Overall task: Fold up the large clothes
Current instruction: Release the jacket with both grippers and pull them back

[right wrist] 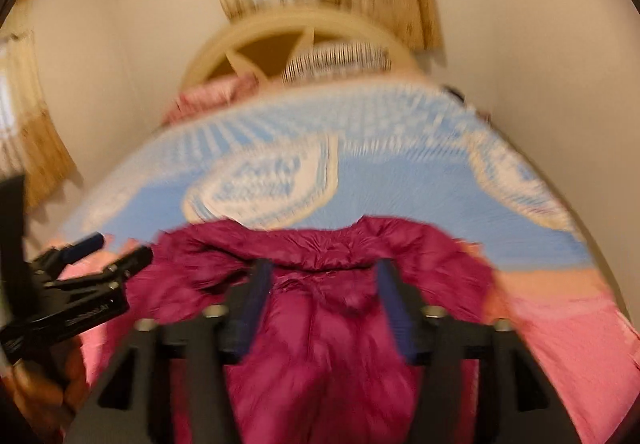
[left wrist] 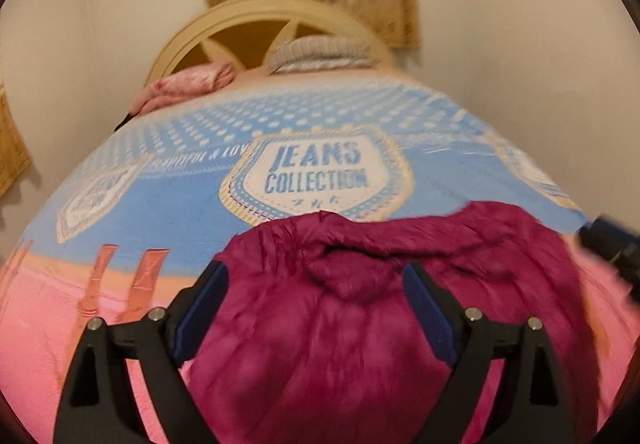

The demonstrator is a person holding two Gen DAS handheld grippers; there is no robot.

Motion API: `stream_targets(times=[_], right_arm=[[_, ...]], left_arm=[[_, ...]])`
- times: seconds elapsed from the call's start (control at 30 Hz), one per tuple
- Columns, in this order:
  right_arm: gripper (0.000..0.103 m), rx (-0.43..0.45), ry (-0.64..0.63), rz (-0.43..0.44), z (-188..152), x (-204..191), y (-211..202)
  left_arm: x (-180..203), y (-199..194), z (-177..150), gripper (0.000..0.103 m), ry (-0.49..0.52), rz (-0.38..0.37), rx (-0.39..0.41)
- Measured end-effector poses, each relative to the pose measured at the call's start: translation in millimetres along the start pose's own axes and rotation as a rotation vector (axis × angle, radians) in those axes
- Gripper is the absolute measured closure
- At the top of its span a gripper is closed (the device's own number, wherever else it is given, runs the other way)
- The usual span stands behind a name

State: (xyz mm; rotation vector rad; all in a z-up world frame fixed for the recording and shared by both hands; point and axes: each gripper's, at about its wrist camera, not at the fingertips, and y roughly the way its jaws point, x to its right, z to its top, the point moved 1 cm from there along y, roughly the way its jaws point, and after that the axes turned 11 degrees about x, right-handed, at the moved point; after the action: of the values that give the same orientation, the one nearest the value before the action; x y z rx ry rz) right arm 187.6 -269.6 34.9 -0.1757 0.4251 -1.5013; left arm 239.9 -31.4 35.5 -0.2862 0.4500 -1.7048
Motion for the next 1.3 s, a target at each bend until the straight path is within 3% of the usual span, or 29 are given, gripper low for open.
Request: stream_targets(times=[0.13, 0.23, 0.43, 0.57, 0.7, 0.87, 0.93, 1.03, 1.13, 1.2, 1.3], right_arm=[[0.037, 0.113, 0.013, 0.019, -1, 15, -125], [0.036, 0.112, -0.025, -0.046, -22, 28, -203], [0.036, 0.078, -0.045, -0.115, -70, 48, -329], [0.036, 0.050, -0.043, -0.098, -85, 55, -378], [0.036, -0.020, 0.001, -0.056, -127, 57, -363], [0.036, -0.233, 0.034, -0.039, -199, 50, -299], [0.036, -0.259, 0.004, -0.092, -213, 49, -286], [0.036, -0.281, 0.027, -0.104, -225, 54, -274], [0.036, -0.319, 0.081, -0.069, -237, 61, -263], [0.036, -0.319, 0.058, -0.059, -242, 54, -258], [0.036, -0.396, 0.049, 0.009, -251, 41, -244]], left_arm=[[-37, -85, -26, 0.001, -0.044, -0.106, 0.089], [-60, -134, -58, 0.001, -0.038, -0.155, 0.126], [-98, -177, -126, 0.001, -0.035, -0.157, 0.082], [-121, -189, -174, 0.001, -0.137, -0.177, -0.004], [-129, -195, -219, 0.001, -0.242, -0.224, -0.076], [-133, -196, -251, 0.001, -0.251, -0.209, -0.138], [-136, -194, -257, 0.001, -0.265, -0.216, -0.142], [-140, -193, -267, 0.001, -0.264, -0.210, -0.130], [-137, -185, -273, 0.003, -0.251, -0.207, -0.149], [-133, -182, -277, 0.006, -0.264, -0.260, -0.167], [-131, -183, -279, 0.008, -0.260, -0.307, -0.164]])
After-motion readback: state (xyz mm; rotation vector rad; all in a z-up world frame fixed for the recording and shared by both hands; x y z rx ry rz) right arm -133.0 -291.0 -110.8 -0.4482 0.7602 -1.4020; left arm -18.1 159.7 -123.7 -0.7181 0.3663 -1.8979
